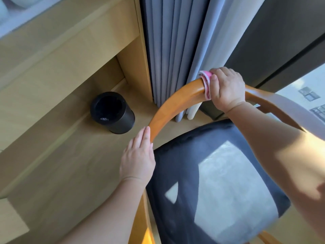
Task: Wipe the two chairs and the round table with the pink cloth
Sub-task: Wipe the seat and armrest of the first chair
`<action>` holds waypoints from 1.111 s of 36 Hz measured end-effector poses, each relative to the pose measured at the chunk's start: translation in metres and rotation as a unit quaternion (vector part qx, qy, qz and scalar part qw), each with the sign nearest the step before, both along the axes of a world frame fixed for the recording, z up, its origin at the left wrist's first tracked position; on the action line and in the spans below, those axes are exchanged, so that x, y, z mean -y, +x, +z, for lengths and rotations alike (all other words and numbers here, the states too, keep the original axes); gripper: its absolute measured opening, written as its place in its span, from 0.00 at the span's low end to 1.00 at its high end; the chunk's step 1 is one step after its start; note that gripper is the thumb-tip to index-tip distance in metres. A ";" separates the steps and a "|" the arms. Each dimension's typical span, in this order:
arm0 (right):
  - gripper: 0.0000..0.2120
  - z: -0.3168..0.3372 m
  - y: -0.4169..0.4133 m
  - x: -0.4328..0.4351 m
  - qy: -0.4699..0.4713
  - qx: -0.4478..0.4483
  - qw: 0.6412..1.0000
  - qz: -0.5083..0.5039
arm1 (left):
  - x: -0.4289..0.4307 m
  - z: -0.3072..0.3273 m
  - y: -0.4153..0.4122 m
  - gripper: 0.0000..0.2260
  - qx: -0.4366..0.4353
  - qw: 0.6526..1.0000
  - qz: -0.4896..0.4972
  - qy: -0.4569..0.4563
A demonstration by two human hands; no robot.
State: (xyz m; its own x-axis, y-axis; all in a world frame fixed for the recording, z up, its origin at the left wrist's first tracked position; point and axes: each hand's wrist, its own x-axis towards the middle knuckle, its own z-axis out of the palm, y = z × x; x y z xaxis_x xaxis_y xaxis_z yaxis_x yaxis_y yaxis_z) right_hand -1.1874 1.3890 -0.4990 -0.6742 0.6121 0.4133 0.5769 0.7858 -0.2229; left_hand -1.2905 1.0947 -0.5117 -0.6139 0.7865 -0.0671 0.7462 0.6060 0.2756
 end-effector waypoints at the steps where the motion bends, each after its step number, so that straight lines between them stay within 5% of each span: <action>1: 0.21 -0.001 0.006 -0.004 -0.012 -0.006 1.000 -0.013 | -0.001 0.001 0.000 0.22 0.003 1.000 -0.003 -0.001; 13: 0.24 -0.006 0.013 -0.011 -0.049 -0.019 0.998 -0.044 | -0.023 0.030 -0.006 0.25 0.026 0.998 -0.005 -0.057; 18: 0.24 -0.006 0.014 -0.009 -0.059 -0.013 0.997 -0.056 | -0.119 0.067 -0.017 0.24 -0.024 0.986 -0.166 0.025; 23: 0.24 -0.005 0.014 -0.012 -0.062 -0.029 0.997 -0.036 | -0.206 0.066 -0.018 0.28 -0.065 0.957 -0.278 -0.045; 40: 0.20 -0.027 0.091 -0.043 -0.050 0.106 0.987 -0.114 | -0.218 0.050 -0.015 0.24 -0.108 0.949 -0.292 -0.045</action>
State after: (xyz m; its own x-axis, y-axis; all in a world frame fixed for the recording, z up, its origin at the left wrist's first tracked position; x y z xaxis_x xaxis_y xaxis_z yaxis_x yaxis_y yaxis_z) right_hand -1.0968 1.4324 -0.5260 -0.5786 0.7886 0.2081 0.7783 0.6102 -0.1482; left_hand -1.3051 1.3130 -0.4619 -0.0817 0.9940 -0.0721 0.9954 0.0850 0.0446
